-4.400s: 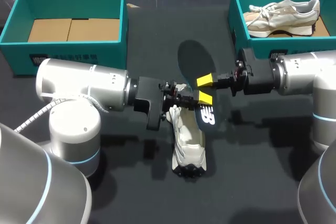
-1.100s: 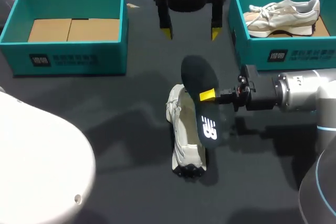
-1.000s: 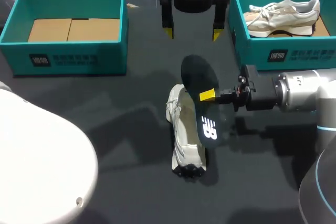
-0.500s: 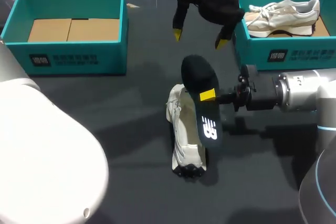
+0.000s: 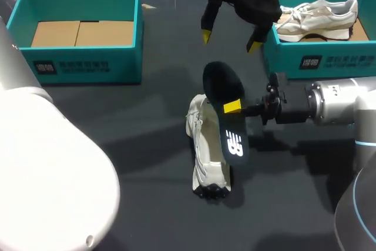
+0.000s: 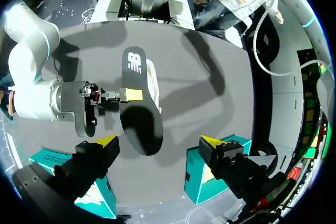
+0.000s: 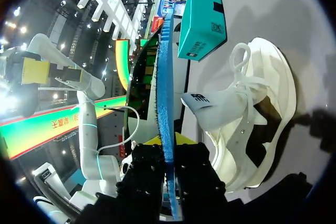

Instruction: Take the shoe out of the shoebox, open the shoe tongue, remove and reinsert the insole, then place the shoe into the shoebox

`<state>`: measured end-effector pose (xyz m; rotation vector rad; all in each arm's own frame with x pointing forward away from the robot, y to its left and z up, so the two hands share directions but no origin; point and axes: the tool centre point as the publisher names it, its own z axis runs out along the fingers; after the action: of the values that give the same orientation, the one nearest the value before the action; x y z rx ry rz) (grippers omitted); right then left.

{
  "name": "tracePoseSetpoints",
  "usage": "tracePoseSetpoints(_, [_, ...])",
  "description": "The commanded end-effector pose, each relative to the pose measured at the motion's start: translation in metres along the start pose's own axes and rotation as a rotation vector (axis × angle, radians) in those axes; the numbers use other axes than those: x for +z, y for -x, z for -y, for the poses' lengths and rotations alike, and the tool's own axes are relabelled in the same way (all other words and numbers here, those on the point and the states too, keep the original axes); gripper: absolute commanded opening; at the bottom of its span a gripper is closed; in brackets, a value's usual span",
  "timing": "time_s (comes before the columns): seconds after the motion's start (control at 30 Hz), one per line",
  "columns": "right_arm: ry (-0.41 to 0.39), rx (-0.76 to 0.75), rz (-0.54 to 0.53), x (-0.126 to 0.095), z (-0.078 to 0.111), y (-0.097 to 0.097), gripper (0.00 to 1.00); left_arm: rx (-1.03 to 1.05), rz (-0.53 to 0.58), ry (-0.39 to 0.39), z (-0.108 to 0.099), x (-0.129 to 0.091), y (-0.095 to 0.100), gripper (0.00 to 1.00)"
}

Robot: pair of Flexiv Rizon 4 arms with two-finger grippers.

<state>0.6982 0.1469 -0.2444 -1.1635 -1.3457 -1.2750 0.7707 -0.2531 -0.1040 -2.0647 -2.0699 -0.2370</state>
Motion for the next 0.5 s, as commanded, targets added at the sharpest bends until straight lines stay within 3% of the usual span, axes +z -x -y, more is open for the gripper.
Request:
tracePoseSetpoints(0.03, [0.002,0.000,0.002,0.000,0.001,0.000,0.00,-0.002,0.161,-0.012,0.005,0.006,-0.027,1.00])
tracePoseSetpoints(0.5, [0.002,0.000,0.002,0.000,0.001,0.000,0.00,-0.074,0.551,-0.013,0.008,0.009,-0.072,1.00])
